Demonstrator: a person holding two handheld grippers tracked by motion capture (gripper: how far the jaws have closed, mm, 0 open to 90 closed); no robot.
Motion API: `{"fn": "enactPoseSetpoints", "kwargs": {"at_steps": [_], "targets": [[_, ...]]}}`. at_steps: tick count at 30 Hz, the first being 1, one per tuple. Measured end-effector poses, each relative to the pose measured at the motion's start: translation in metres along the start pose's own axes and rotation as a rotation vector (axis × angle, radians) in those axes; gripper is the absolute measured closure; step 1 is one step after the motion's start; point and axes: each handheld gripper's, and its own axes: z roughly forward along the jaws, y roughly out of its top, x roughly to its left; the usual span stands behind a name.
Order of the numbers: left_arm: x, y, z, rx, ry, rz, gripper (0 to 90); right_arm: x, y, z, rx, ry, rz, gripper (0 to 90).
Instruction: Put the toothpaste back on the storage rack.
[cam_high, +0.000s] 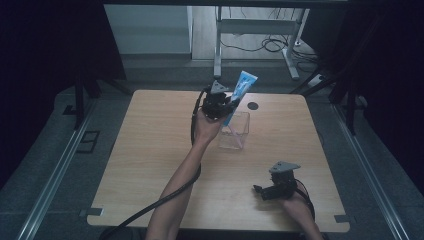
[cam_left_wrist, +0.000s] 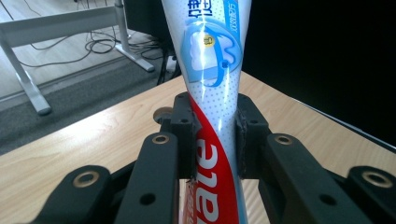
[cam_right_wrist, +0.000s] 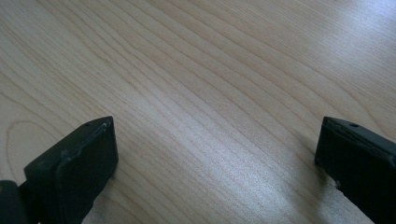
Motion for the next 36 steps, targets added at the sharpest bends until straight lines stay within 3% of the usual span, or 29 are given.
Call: {"fn": "enactPoseSetpoints", "kwargs": {"at_steps": [15, 36], "targets": [[-0.001, -0.001, 0.022, -0.011, 0.029, 0.018, 73.4, 0.0, 0.0, 0.0, 0.0, 0.0, 0.0, 0.0], [-0.001, -0.015, 0.034, -0.004, 0.053, 0.04, 73.3, 0.0, 0.0, 0.0, 0.0, 0.0, 0.001, 0.0]]}}
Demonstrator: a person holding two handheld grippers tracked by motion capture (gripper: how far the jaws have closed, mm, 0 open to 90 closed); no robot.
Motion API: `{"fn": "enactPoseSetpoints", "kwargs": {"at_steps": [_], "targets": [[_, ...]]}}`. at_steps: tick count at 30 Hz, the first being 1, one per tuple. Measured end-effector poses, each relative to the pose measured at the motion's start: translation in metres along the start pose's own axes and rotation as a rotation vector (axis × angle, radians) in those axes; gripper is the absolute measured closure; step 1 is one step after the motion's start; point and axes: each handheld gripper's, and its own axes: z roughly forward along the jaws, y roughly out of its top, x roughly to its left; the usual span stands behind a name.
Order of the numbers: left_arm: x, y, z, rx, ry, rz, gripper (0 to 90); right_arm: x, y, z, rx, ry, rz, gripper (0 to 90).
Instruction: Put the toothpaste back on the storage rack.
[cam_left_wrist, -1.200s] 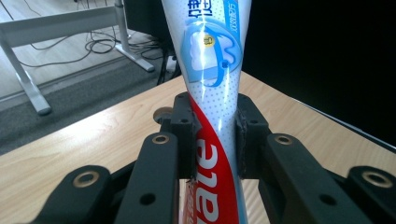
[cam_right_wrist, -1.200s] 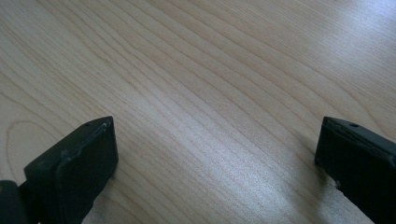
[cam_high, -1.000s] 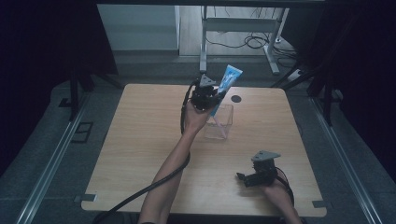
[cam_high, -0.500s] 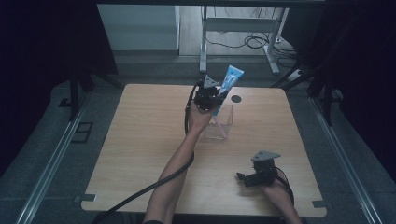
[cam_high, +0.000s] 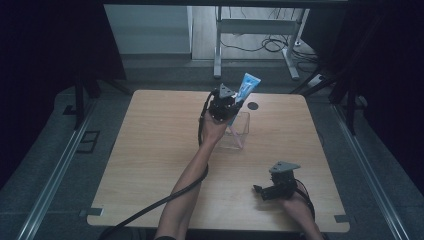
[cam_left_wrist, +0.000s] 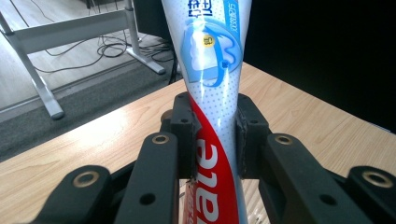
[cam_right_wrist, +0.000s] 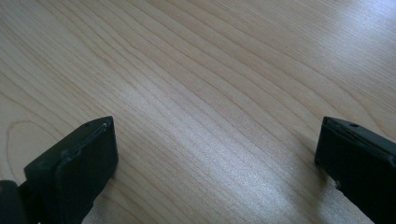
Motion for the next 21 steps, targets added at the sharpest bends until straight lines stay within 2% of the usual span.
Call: {"fn": "enactPoseSetpoints", "kwargs": {"at_steps": [21], "targets": [[-0.007, -0.02, 0.008, 0.027, 0.027, 0.034, 72.9, 0.0, 0.0, 0.0, 0.001, 0.0, -0.003, 0.0]]}}
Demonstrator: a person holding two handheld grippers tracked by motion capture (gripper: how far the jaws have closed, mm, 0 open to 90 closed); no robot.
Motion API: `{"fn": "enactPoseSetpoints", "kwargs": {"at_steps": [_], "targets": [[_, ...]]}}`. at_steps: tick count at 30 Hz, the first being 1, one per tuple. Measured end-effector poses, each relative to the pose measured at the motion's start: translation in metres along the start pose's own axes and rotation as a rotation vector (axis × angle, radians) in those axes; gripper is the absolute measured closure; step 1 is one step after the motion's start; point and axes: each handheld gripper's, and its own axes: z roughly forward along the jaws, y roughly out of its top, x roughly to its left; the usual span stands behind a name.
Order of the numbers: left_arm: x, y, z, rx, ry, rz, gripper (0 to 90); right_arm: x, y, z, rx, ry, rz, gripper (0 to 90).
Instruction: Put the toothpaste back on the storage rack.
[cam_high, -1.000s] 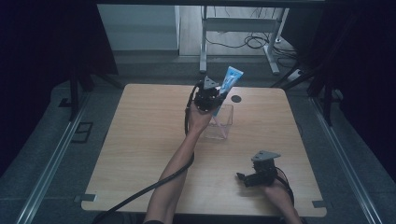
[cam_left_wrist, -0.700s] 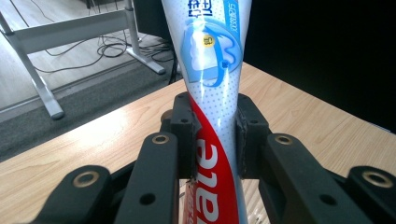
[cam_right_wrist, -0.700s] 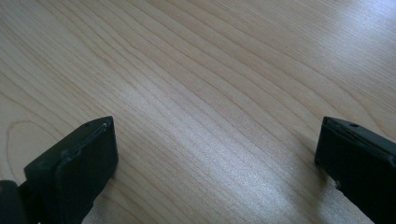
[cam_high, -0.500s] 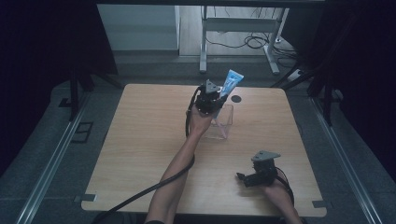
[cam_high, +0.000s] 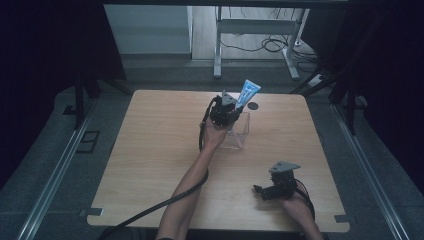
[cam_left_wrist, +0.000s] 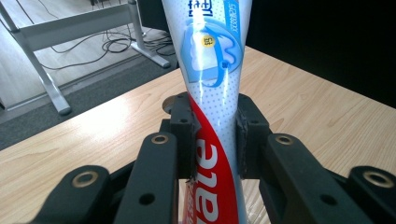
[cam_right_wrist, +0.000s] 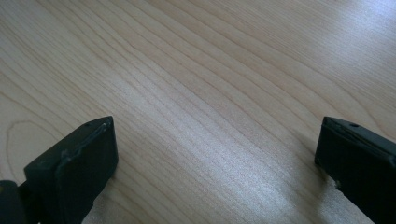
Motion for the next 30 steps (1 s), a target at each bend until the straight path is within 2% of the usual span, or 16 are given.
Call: {"fn": "enactPoseSetpoints", "kwargs": {"at_steps": [11, 20, 30], "targets": [[-0.003, -0.011, 0.004, 0.009, 0.008, 0.007, 72.5, 0.0, 0.0, 0.0, 0.0, 0.0, 0.0, 0.0], [-0.007, -0.012, 0.004, 0.02, 0.006, 0.023, 72.1, 0.0, 0.0, 0.0, 0.0, 0.0, 0.0, 0.0], [-0.012, -0.012, 0.004, 0.05, 0.008, 0.068, 71.4, 0.0, 0.0, 0.0, 0.0, 0.0, 0.0, 0.0]]}}
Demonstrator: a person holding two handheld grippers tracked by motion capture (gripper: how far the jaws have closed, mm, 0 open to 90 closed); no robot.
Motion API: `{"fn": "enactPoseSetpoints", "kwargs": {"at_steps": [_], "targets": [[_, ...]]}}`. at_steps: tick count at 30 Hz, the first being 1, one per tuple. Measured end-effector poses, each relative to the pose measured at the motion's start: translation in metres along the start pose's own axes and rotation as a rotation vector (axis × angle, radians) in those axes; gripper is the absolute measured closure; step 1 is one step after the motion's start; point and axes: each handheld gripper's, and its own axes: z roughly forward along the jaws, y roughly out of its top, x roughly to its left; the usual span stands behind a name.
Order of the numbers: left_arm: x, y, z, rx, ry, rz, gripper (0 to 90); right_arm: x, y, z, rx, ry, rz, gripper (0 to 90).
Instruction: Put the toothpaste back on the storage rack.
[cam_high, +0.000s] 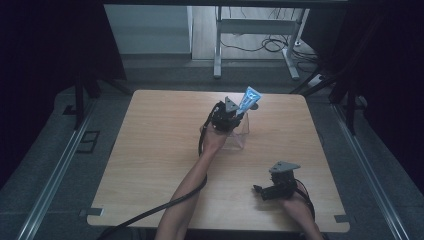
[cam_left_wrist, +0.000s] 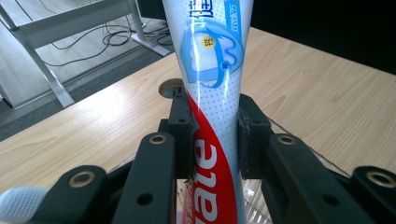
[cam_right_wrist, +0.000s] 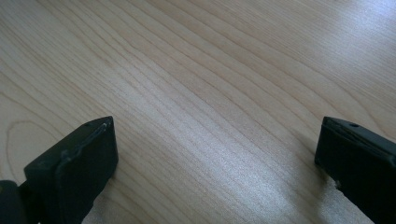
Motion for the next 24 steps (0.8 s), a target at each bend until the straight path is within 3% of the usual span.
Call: {"fn": "enactPoseSetpoints", "kwargs": {"at_steps": [24], "targets": [[-0.0027, -0.0057, -0.0034, 0.072, -0.006, 0.039, 68.1, 0.0, 0.0, 0.0, 0.0, 0.0, 0.0, 0.0]]}}
